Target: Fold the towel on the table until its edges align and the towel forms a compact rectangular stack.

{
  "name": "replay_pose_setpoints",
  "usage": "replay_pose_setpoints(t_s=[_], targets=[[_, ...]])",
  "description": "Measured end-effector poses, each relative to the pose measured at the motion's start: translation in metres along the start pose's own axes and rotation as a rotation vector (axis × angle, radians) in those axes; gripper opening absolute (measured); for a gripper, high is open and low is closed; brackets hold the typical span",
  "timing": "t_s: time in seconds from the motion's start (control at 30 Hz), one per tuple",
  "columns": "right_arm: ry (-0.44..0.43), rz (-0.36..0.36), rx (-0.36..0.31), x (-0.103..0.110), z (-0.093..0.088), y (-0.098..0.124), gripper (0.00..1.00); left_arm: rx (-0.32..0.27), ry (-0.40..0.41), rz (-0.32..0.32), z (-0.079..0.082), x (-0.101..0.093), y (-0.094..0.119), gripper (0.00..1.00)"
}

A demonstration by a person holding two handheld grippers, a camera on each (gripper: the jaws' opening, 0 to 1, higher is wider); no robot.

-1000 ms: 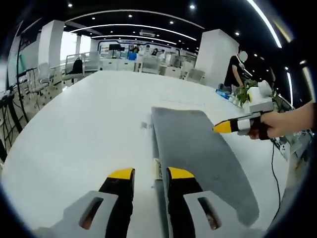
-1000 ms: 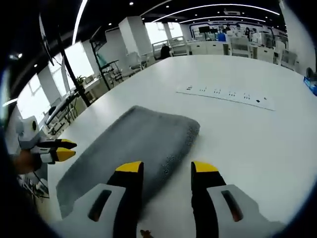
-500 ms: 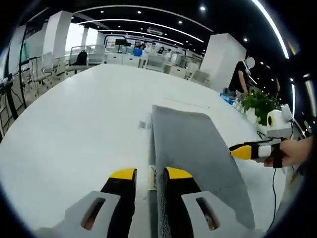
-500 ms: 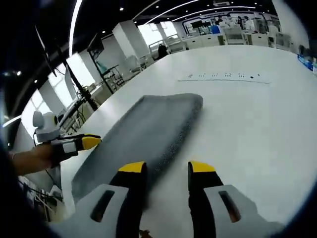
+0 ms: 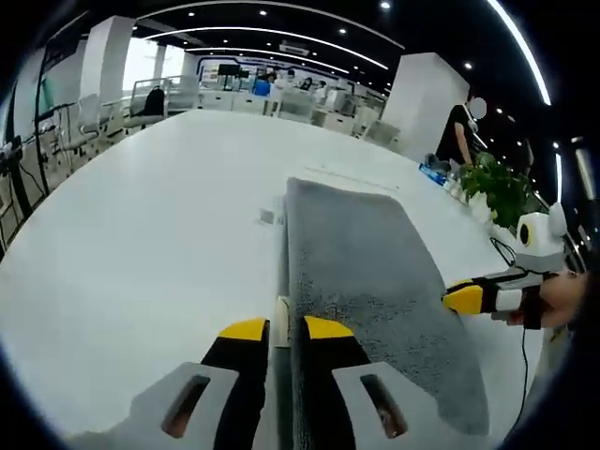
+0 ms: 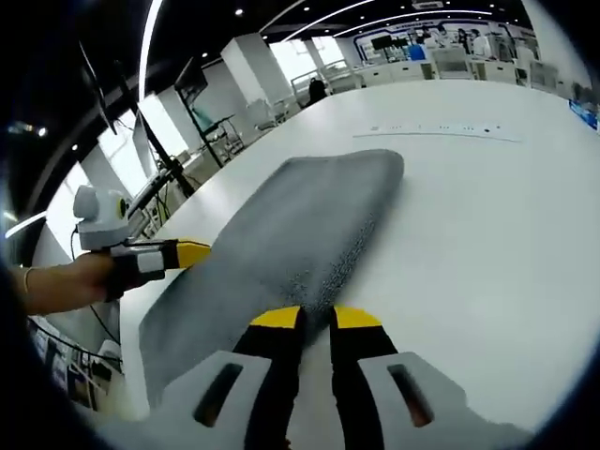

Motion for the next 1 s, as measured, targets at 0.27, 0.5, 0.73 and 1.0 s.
replay_pose_setpoints(t_s=[0.27, 0.5, 0.73, 1.0], targets=[[-0.051, -0.038, -0.028, -0.002, 0.002, 0.002, 0.04, 0.025, -0.074, -0.018, -0.001, -0.004, 0.001, 0.05], [-0.018, -0.083, -0.028, -0.015, 0.004, 0.012, 0.03, 0.071, -0.243, -0.098, -0.008, -0.028, 0.002, 0.03], [-0.073, -0.174, -0.041, -0.048, -0.001, 0.05, 0.03, 0.1, -0.319, -0.195, -0.019, -0.077, 0.006, 0.03], [-0.118, -0.251, -0.073, -0.089, -0.009, 0.105, 0.03, 0.137, -0.355, -0.305, -0.041, -0.146, 0.014, 0.03]])
Point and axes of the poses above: the point that each gripper's makers call its tool centre point, and the gripper's own axes: y roughly backward along the fingers, x roughly to its left, z roughly out of its top, the point moved 1 cm from there along y, roughly backward along the fingers, and after that the axes turned 15 degrees about -x, right-handed, at the moved point
